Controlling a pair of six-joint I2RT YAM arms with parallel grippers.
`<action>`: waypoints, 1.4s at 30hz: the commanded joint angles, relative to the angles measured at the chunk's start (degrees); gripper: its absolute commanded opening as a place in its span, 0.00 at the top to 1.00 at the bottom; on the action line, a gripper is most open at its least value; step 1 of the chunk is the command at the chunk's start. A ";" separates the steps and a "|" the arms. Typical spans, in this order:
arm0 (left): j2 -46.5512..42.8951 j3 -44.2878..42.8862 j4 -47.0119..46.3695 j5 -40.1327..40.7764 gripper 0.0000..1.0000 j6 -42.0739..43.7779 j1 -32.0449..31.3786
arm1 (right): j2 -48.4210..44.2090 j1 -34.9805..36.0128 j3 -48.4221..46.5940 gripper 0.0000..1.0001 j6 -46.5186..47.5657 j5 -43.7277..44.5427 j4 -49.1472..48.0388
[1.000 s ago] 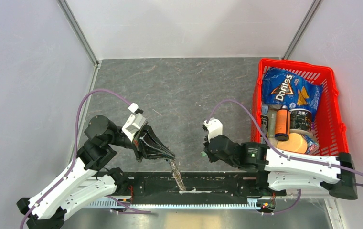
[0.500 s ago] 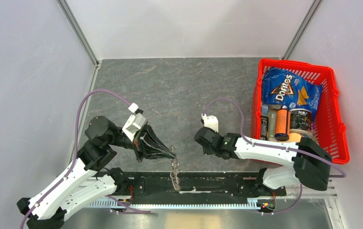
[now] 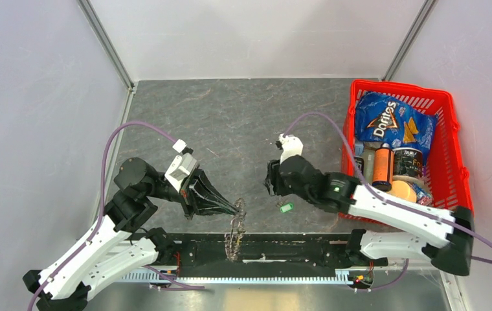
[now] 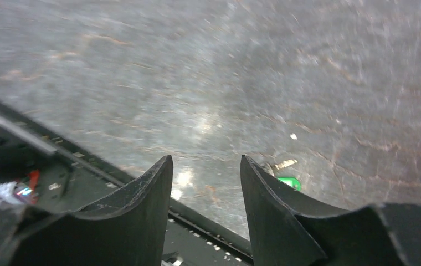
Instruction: Put the keys on the keyring
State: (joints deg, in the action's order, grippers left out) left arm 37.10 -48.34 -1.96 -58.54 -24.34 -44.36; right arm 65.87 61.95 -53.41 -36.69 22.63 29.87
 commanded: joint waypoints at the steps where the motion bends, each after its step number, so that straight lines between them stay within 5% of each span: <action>1: -0.49 -0.70 -3.14 0.37 0.98 0.81 0.49 | -6.96 -0.17 -6.00 0.44 8.55 -7.33 0.25; 9: -0.66 -0.79 -3.18 0.21 0.98 0.83 1.02 | -11.03 -0.15 -12.29 0.44 18.01 -25.75 2.03; 18: -0.40 -0.79 -4.94 -1.54 0.98 -0.40 1.03 | -13.38 -0.14 -15.33 0.43 22.92 -36.54 2.75; 42: 0.38 -1.06 -10.35 -3.73 0.98 -5.34 0.98 | -15.83 -0.11 -12.07 0.43 23.95 -45.45 3.71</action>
State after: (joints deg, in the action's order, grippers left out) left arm 37.47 -48.34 -8.10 -61.95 -27.27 -43.57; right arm 50.15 61.69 -67.18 -13.23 -21.82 34.74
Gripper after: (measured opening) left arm 0.023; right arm 0.572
